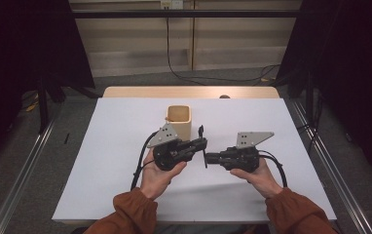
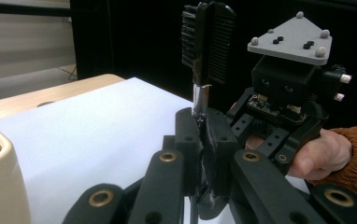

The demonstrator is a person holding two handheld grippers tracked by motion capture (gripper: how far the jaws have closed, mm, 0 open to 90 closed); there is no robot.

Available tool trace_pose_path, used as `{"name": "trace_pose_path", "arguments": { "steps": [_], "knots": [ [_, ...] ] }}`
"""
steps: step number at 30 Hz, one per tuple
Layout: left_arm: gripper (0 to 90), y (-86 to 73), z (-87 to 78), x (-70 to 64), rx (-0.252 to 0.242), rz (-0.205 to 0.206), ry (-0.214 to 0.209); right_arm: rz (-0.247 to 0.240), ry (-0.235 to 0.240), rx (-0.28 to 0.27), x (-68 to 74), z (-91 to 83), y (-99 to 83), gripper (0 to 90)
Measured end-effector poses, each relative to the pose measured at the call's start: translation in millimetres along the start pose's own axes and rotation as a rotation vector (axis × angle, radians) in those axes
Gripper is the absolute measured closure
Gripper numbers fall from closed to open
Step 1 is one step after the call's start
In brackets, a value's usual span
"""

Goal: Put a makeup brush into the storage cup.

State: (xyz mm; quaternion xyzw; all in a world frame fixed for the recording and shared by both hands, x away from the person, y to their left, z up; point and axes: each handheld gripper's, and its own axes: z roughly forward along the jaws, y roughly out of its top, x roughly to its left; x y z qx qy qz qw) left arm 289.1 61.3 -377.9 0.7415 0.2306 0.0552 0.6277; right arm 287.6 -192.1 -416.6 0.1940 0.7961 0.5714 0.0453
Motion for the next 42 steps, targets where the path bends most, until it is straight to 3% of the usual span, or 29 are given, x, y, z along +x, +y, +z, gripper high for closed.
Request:
{"name": "trace_pose_path", "arguments": {
  "steps": [7,14,22,29,33,42],
  "knots": [
    [85.8,-0.3,-2.6,1.3,0.0,0.005,0.013,0.015,-0.011,-0.015,-1.7,-2.7,0.1,75.4],
    [85.8,-0.2,-3.4,1.2,-0.003,0.008,0.018,0.016,-0.017,-0.025,-0.5,-3.6,0.9,52.1],
    [85.8,-1.1,-5.4,1.1,0.018,0.029,0.029,0.016,-0.063,-0.043,0.5,-4.2,1.7,25.6],
    [85.8,-6.1,-13.7,7.0,0.009,0.014,0.053,0.039,-0.09,-0.057,-1.6,-7.5,1.8,4.9],
    [85.7,-5.1,-19.4,10.1,0.004,0.015,0.065,0.032,-0.09,-0.051,-1.2,-9.3,1.4,1.7],
    [85.7,-3.1,-27.5,13.8,-0.005,0.01,0.084,0.064,-0.146,-0.056,-3.6,-21.3,-2.5,2.6]
  ]
}}
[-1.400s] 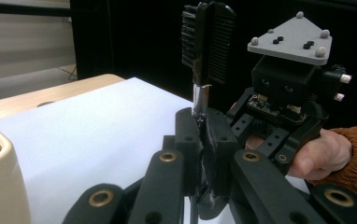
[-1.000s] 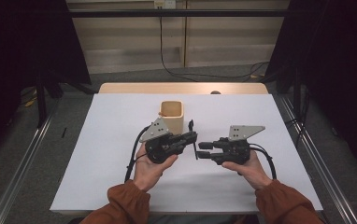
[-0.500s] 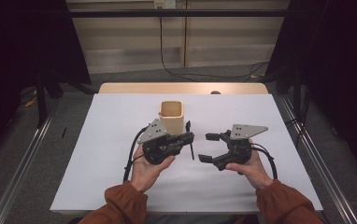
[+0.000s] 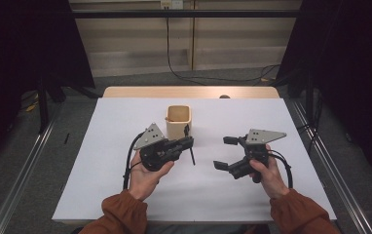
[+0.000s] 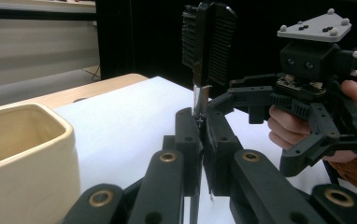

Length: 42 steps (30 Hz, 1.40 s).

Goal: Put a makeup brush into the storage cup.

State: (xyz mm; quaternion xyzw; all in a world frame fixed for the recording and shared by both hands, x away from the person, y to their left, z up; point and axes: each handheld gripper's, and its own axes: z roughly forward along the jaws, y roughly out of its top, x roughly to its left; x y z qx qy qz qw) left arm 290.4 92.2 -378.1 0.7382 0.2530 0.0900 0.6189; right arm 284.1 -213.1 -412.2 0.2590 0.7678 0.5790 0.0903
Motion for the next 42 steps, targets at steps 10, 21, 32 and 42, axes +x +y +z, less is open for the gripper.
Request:
{"name": "trace_pose_path", "arguments": {
  "steps": [10,21,32,42],
  "knots": [
    [85.8,4.3,-8.9,6.6,-0.002,0.0,0.024,-0.011,-0.085,-0.002,2.0,-11.6,-8.3,2.7],
    [85.8,8.2,-17.2,15.0,-0.004,-0.001,0.036,0.016,-0.118,-0.022,0.0,-30.3,-16.1,2.0],
    [85.7,13.3,-23.4,26.0,-0.004,-0.004,0.068,0.01,-0.179,-0.024,2.2,-41.5,-25.2,2.4],
    [85.8,22.7,-31.3,37.7,-0.031,-0.009,0.107,0.023,-0.223,-0.051,4.5,-50.8,-35.5,2.3]
  ]
}}
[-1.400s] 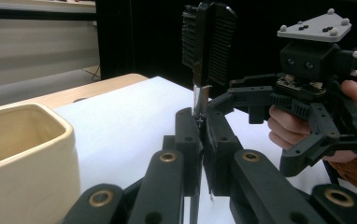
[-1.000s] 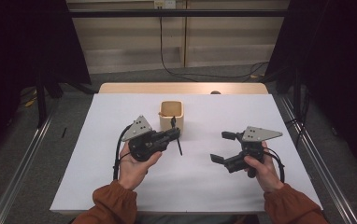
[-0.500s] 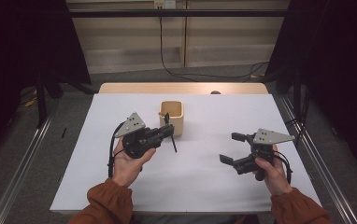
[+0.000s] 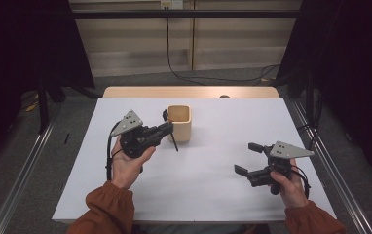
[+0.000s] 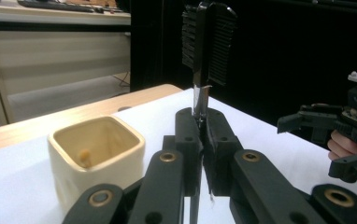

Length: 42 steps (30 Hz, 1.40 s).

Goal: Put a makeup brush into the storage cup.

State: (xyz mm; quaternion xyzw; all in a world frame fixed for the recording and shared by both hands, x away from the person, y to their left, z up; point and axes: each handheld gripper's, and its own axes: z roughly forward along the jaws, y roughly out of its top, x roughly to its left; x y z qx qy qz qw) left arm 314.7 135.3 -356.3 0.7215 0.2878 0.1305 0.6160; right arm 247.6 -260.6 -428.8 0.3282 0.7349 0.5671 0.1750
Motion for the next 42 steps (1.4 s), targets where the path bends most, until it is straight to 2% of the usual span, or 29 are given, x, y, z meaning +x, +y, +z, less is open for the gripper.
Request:
{"name": "trace_pose_path", "arguments": {
  "steps": [2,5,8,19,33,42],
  "knots": [
    [85.8,3.9,-1.9,3.4,-0.003,-0.003,0.011,0.002,-0.006,-0.007,-0.3,-0.7,0.1,2.2],
    [85.8,12.2,-2.5,7.2,0.005,0.022,0.03,0.002,-0.018,-0.013,0.2,-1.6,-0.3,2.1],
    [85.8,19.3,-2.6,11.3,-0.017,0.013,0.038,-0.008,-0.028,-0.015,2.0,-4.3,-1.0,2.1],
    [85.8,36.9,5.1,25.0,-0.033,0.008,0.074,-0.003,-0.044,-0.016,4.1,-14.9,-9.2,2.1],
    [85.7,57.0,21.0,29.7,-0.047,0.027,0.092,0.0,-0.033,-0.017,4.4,-12.1,-10.5,1.6],
    [85.7,66.8,37.3,32.3,-0.043,0.046,0.101,-0.001,-0.033,-0.014,5.7,-10.9,-11.1,1.1]
  ]
}}
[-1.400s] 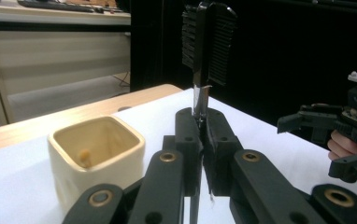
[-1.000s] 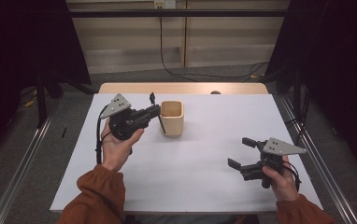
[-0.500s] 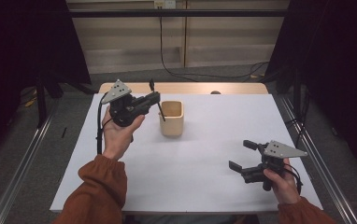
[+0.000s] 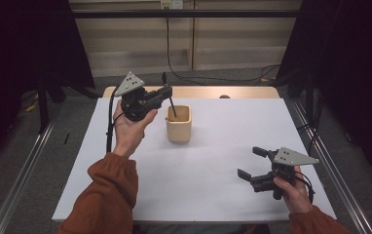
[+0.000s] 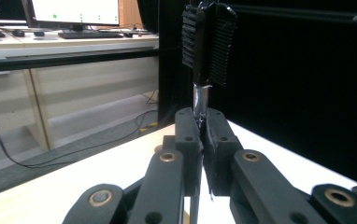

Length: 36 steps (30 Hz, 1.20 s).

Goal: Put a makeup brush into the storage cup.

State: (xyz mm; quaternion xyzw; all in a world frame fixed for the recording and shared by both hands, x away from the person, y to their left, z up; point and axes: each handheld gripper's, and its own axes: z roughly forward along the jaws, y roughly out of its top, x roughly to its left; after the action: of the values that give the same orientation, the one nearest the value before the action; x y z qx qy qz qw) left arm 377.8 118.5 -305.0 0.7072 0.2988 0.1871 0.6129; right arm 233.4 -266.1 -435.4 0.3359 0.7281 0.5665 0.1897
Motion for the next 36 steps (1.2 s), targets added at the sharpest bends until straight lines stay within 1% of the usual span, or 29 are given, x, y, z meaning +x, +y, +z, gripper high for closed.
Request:
{"name": "trace_pose_path", "arguments": {
  "steps": [4,6,9,11,13,17,20,21,26,28,29,36],
  "knots": [
    [85.7,0.2,5.5,3.9,0.001,-0.003,0.008,0.0,0.002,0.0,0.2,-0.2,-0.3,1.1],
    [85.7,-1.2,8.6,5.1,0.011,0.005,0.017,-0.002,0.004,-0.001,0.4,0.1,-0.4,1.0],
    [85.7,-4.1,12.9,9.5,0.018,-0.006,0.026,-0.002,0.005,0.001,0.6,0.4,-0.5,1.0],
    [85.7,-5.5,15.7,11.8,0.022,-0.005,0.032,-0.004,0.005,0.0,0.7,0.5,-0.6,0.8],
    [85.7,-6.9,17.8,13.4,0.021,-0.008,0.031,-0.004,0.005,0.0,0.7,0.7,-0.6,0.9],
    [85.7,-9.4,21.3,14.1,0.029,0.002,0.034,-0.004,0.006,0.001,0.6,0.9,-0.7,0.9],
    [85.7,-12.0,24.4,14.2,0.032,-0.001,0.031,-0.002,0.007,-0.001,0.8,0.8,-0.6,0.9],
    [85.7,-12.5,24.9,14.2,0.039,0.007,0.031,-0.004,0.007,-0.001,0.9,0.7,-0.6,0.9],
    [85.7,-16.0,29.5,12.5,0.048,0.02,0.025,-0.003,0.006,-0.005,0.6,0.1,-0.4,0.9],
    [85.7,-17.5,30.5,12.1,0.053,0.019,0.026,-0.004,0.007,-0.004,0.7,0.3,-0.5,0.9],
    [85.7,-18.0,30.8,12.2,0.056,0.026,0.028,-0.003,0.006,-0.001,0.6,0.6,-0.6,0.9],
    [85.6,-27.0,34.6,13.1,0.06,0.02,0.024,-0.003,0.006,-0.003,0.5,0.5,-0.8,0.9]
  ]
}}
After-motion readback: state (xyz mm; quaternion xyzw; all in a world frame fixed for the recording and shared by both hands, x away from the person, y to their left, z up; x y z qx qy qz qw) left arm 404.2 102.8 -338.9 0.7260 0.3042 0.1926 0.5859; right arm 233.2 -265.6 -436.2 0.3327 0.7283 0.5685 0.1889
